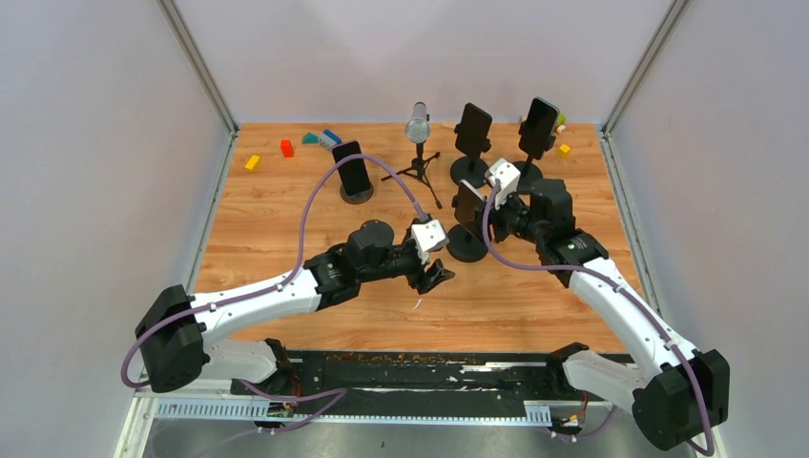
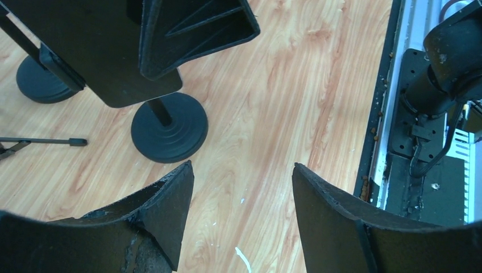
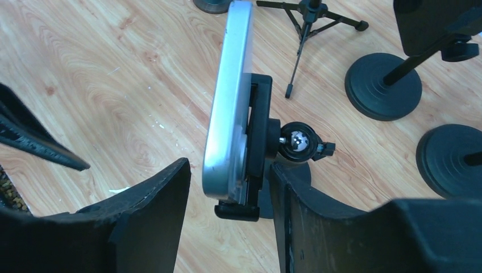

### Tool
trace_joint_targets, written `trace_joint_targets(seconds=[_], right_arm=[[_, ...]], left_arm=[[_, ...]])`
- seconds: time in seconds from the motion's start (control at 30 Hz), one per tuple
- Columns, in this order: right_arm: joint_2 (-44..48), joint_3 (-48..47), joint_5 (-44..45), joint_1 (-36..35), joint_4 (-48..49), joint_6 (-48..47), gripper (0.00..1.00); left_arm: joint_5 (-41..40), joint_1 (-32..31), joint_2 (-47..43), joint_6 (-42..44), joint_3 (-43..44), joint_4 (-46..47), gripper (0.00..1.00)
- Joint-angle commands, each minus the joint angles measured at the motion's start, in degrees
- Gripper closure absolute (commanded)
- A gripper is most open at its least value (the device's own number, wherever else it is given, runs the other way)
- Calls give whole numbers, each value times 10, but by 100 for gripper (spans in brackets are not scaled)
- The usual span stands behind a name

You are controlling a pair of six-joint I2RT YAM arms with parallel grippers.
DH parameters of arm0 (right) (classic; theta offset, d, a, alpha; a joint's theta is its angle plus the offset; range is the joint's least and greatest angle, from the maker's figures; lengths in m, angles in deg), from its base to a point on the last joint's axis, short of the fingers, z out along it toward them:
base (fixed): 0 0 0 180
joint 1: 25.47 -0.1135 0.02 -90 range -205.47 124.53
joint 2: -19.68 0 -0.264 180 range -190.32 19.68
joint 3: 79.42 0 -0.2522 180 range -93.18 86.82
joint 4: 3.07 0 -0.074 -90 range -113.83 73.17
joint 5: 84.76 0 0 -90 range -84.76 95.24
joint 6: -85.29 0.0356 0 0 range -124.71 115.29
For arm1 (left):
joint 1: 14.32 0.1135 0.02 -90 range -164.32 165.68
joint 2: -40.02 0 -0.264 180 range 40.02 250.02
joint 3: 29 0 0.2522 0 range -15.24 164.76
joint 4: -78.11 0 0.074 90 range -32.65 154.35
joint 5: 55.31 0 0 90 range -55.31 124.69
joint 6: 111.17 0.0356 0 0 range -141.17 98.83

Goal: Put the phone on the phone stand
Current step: Install the phone on the phone stand.

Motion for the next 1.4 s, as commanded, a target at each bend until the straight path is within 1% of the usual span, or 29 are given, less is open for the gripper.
trace_joint_targets(seconds=[0.0,0.2,0.27,0.3,0.33,0.4,0.5,0.7,0.8,0.87,0.9,0.97,1.07,1.2,1.37], right_arm=[[3,-30,-40,3,6,-9,48],[-13,-62,-57,3,3,-12,61],[-17,-71,-62,3,3,-13,69],[-21,-75,-67,3,3,-13,77],[-24,-79,-72,3,3,-13,83],[-30,-85,-81,3,3,-13,90],[-35,-95,-103,3,3,-15,99],[-53,-114,-224,2,4,-6,100],[-68,-127,-289,0,4,-2,100],[-74,-131,-320,-8,4,-15,100],[-76,-130,-327,-12,4,-24,100],[-78,-127,-338,-21,4,-37,100],[-82,-123,-356,-30,2,-49,100],[-86,-115,-383,-38,-3,-64,100],[-81,-106,-396,-52,-23,-94,100]], left_arm=[[-17,8,-20,12,7,12,27],[-19,32,-29,5,9,12,25],[-19,42,-35,3,9,12,24],[-20,50,-37,3,9,12,24],[-19,56,-42,3,9,12,23],[-20,67,-49,2,11,11,23],[-21,84,-61,4,12,9,22],[-17,137,-99,27,27,-11,16],[28,153,-107,56,56,-45,12],[60,156,-107,102,83,-92,10],[72,156,-105,114,101,-129,9],[98,156,-100,140,122,-171,7],[128,156,-93,164,138,-211,4],[169,156,-78,175,146,-230,2],[218,156,-57,182,157,-238,3]])
